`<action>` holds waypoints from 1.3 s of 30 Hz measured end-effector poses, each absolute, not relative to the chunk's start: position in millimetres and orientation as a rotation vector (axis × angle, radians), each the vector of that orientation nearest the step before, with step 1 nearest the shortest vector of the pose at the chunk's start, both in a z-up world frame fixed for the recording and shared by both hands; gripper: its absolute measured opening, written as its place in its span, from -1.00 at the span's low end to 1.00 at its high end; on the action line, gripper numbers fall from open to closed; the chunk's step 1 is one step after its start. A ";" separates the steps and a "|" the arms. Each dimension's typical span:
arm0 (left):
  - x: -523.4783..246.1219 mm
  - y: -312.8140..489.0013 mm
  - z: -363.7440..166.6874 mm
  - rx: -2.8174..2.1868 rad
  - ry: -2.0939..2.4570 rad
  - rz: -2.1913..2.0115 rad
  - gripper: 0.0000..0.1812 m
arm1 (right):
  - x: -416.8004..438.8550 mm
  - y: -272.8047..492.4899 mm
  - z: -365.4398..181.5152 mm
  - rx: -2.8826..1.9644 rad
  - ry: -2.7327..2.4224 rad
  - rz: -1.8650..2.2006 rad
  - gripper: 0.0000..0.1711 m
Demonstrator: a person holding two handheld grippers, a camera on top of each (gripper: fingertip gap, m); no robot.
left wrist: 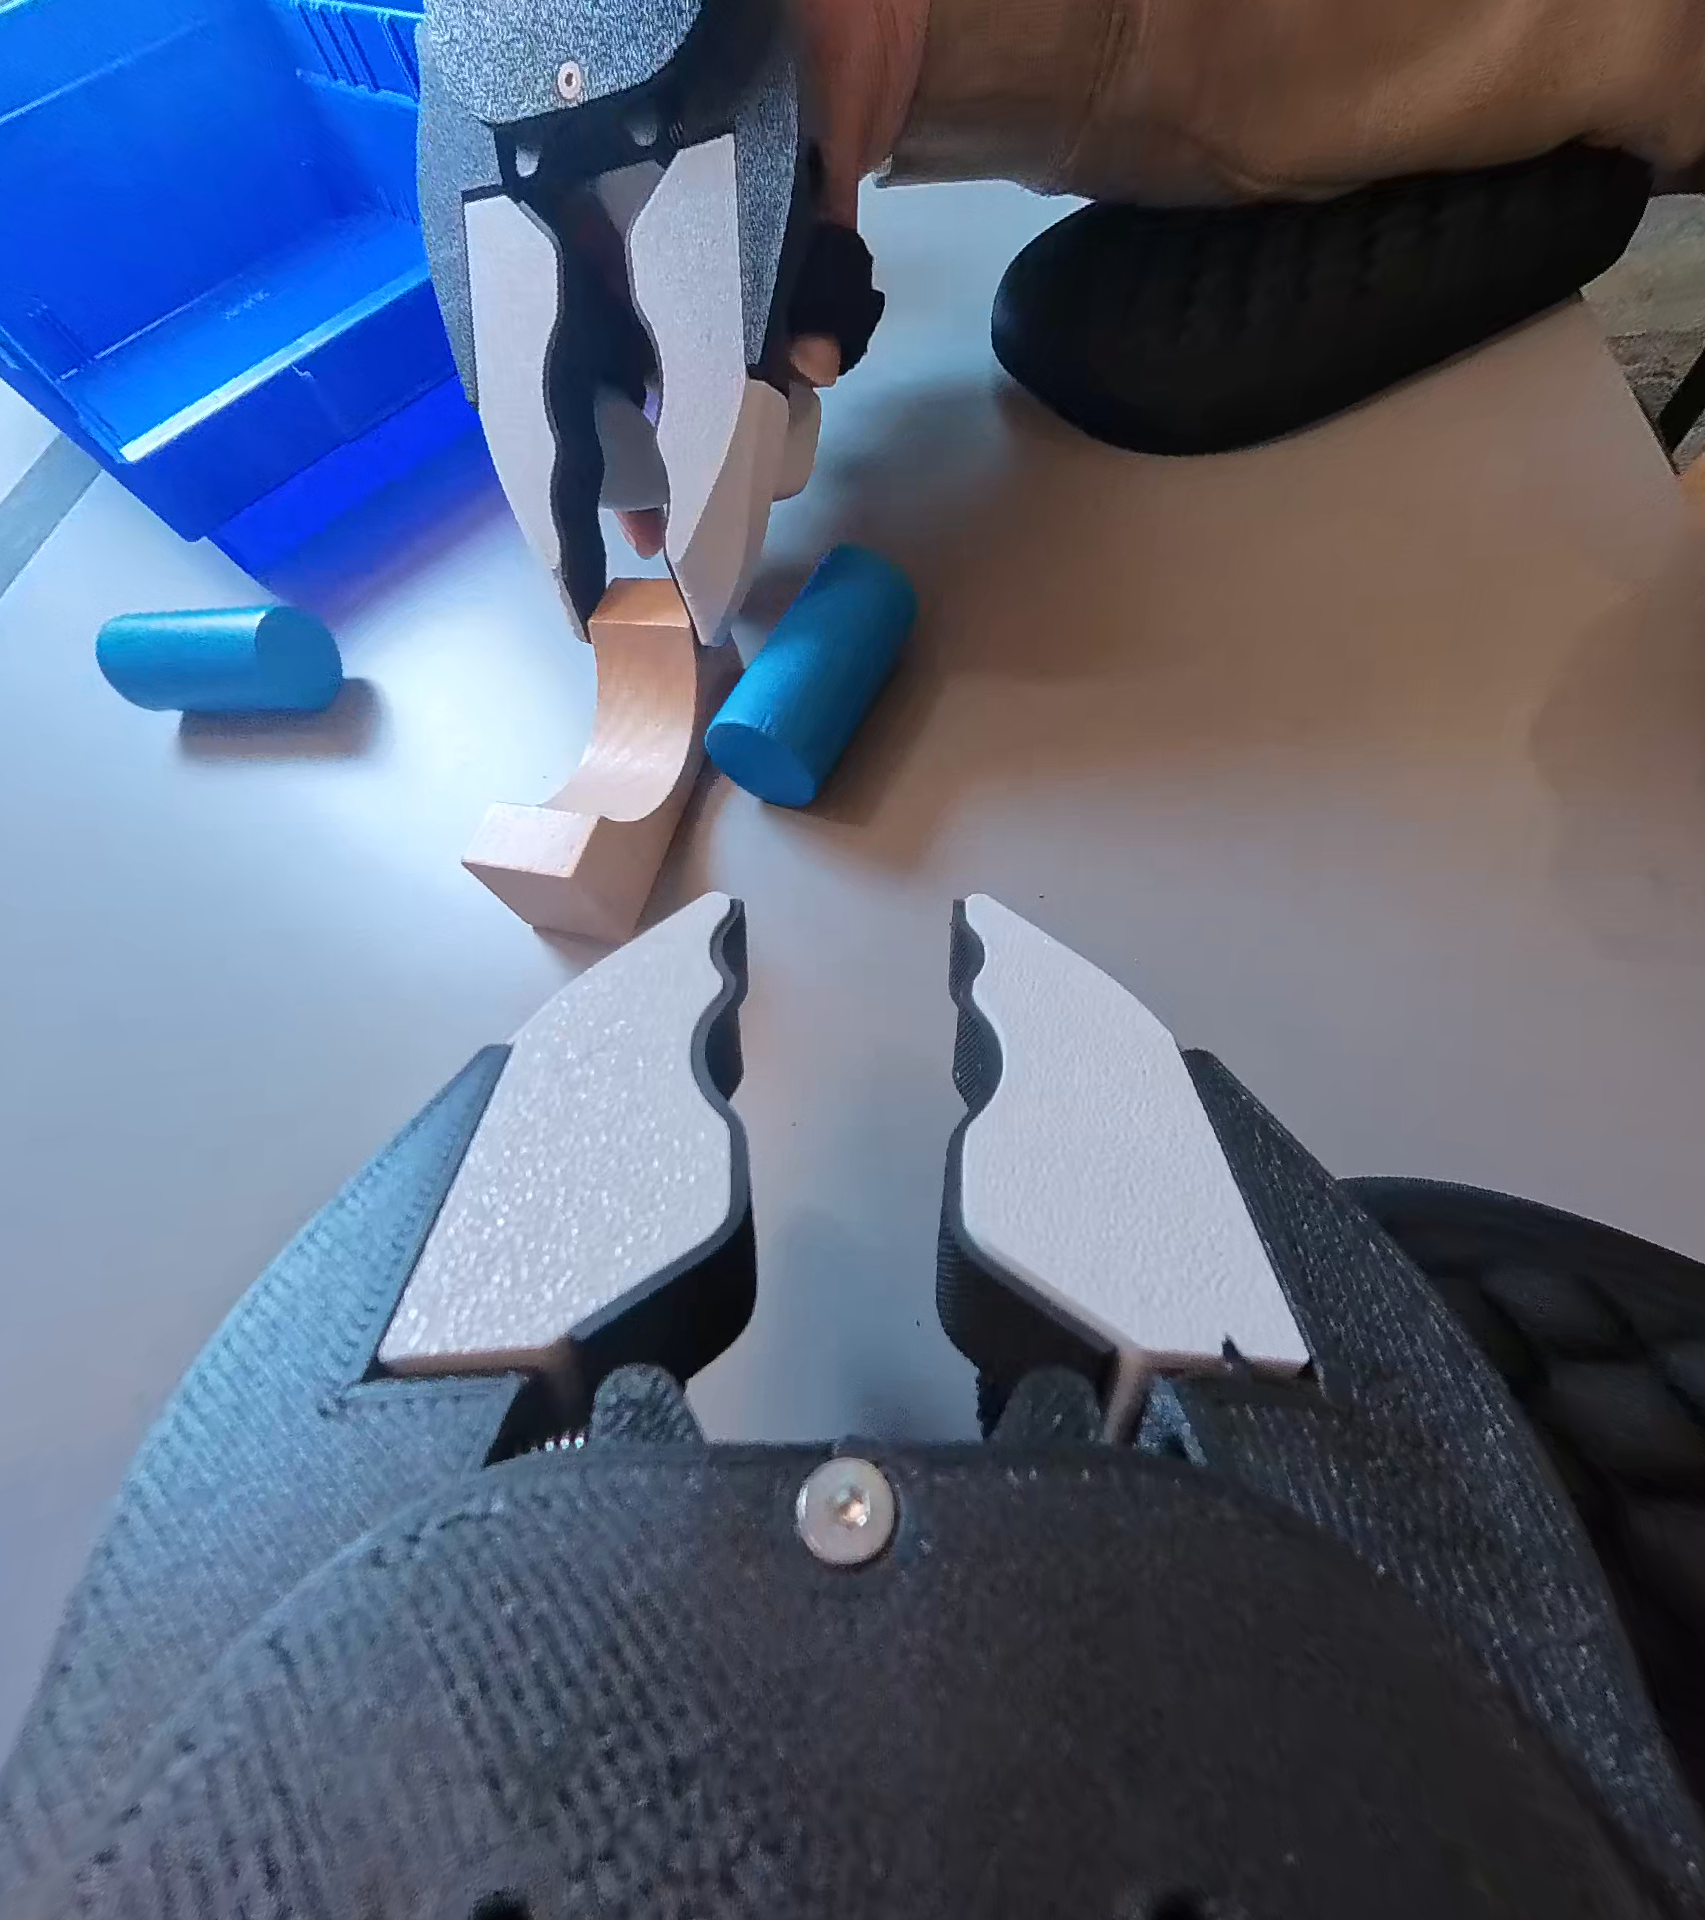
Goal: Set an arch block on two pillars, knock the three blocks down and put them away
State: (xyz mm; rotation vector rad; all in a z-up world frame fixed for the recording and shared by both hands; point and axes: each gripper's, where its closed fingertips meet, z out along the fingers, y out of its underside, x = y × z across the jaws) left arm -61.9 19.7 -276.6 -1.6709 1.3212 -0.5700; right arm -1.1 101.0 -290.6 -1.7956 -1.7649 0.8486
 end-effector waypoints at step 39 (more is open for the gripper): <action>-63.5 22.3 -289.2 -1.700 1.338 -0.541 -0.62 | 89.0 227.9 -189.6 -1.712 -0.970 0.188 -0.57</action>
